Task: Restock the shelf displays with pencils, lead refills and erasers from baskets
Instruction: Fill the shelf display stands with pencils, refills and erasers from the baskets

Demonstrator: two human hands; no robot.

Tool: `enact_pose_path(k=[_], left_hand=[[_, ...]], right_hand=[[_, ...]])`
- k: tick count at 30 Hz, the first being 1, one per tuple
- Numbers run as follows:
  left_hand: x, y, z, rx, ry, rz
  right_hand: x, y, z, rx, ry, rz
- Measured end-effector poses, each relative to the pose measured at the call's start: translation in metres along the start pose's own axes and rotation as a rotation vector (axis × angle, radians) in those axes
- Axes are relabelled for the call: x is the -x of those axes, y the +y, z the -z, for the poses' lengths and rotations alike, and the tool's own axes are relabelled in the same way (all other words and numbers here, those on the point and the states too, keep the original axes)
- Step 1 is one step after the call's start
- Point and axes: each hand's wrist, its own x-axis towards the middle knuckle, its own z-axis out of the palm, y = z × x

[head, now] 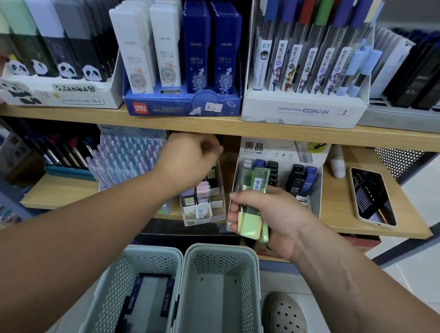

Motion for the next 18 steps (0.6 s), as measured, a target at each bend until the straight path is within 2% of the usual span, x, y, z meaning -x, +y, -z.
enact_pose_path(k=[3,5,8,12,18], left_hand=[[0.036,0.023,0.011,0.463,-0.207,0.222],[0.054,0.029,0.012,0.583,-0.304,0.336],[0.067,0.023,0.012,0.699,-0.278,0.425],[0.071,0.01,0.019,0.983,-0.228,0.609],[0.064,-0.004,0.039,1.127,-0.12,0.618]], right_hand=[[0.003,0.003,-0.004,0.084,-0.072,0.004],[0.005,0.006,-0.009,0.132,-0.131,-0.011],[0.007,0.01,-0.015,0.154,-0.17,-0.027],[0.009,0.009,-0.013,0.142,-0.138,-0.036],[0.01,0.006,-0.004,0.053,0.052,0.02]])
